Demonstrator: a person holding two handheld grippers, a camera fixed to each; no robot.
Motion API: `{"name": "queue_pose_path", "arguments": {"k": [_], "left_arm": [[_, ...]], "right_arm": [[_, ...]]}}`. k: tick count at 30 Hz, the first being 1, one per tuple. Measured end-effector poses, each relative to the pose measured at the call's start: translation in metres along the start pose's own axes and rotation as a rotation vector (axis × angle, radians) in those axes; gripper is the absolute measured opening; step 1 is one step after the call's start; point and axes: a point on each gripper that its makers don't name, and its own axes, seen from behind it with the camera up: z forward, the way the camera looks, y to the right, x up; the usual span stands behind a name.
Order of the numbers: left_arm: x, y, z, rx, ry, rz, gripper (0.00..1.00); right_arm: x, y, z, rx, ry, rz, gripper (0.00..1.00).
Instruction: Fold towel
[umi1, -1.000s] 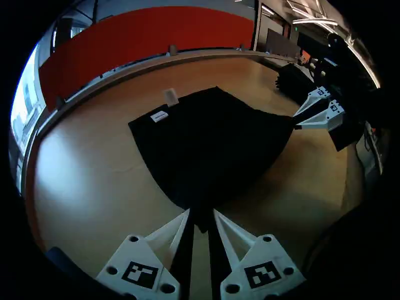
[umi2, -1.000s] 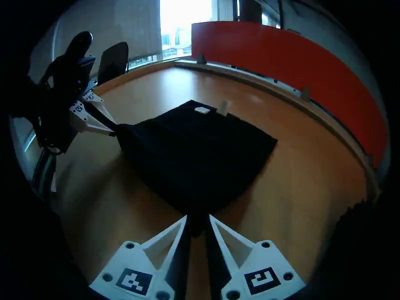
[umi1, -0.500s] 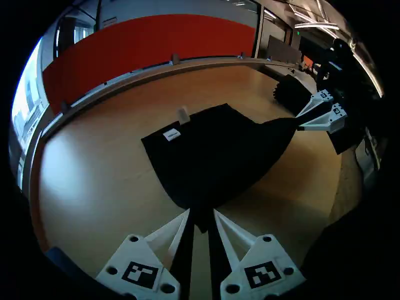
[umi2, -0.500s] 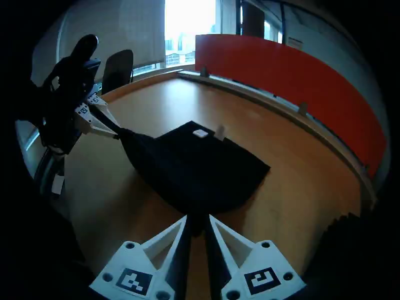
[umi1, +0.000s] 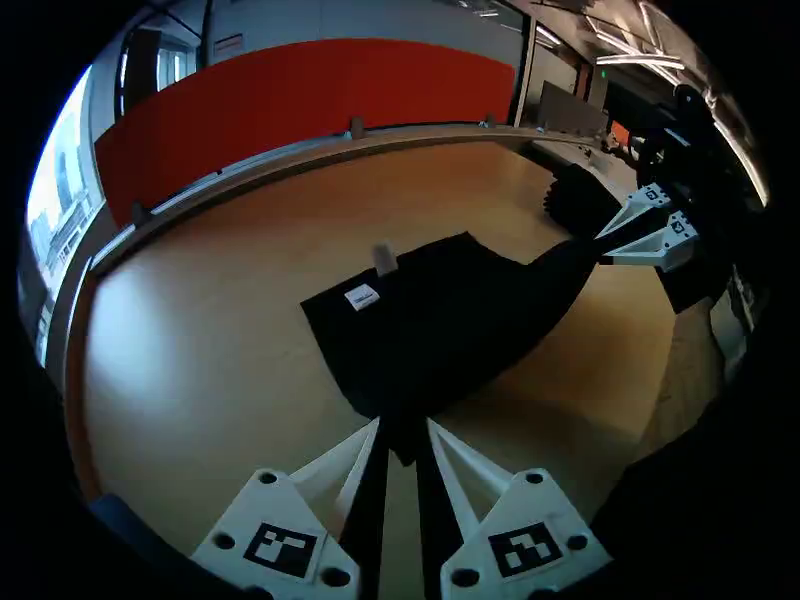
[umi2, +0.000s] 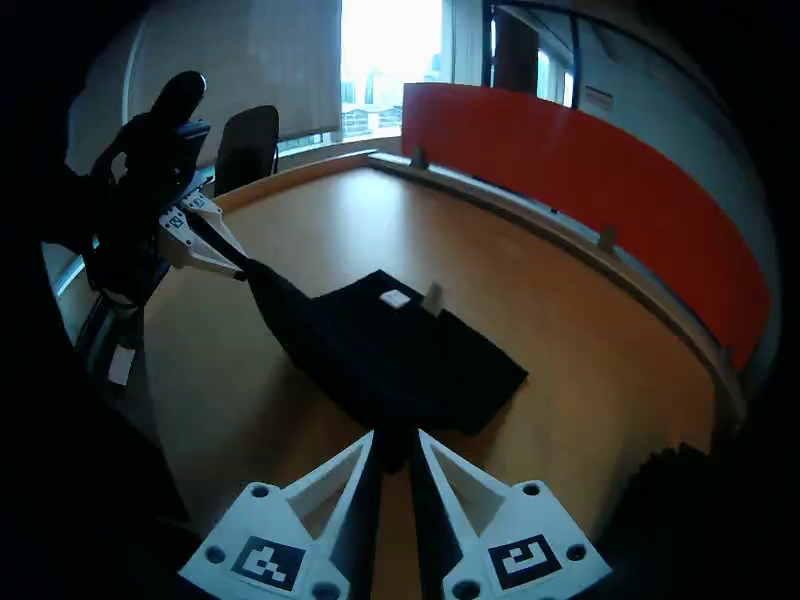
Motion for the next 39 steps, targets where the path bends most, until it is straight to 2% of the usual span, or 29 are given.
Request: {"name": "queue_pose_path", "arguments": {"k": [20,29,39], "left_arm": [[0.008,0.015,-0.027,-0.013,0.001,-0.016,0.17],[0.009,0.014,-0.025,-0.009,0.0,-0.02,0.17],[0.021,0.001,-0.013,0.018,0.015,-0.032,0.17]], "right_arm": [[0.012,-0.008,-0.026,0.008,0.002,0.005,0.17],[0.009,-0.007,-0.025,0.012,-0.002,0.003,0.17],[0.014,0.001,-0.011,0.011,-0.005,-0.005,0.17]]}}
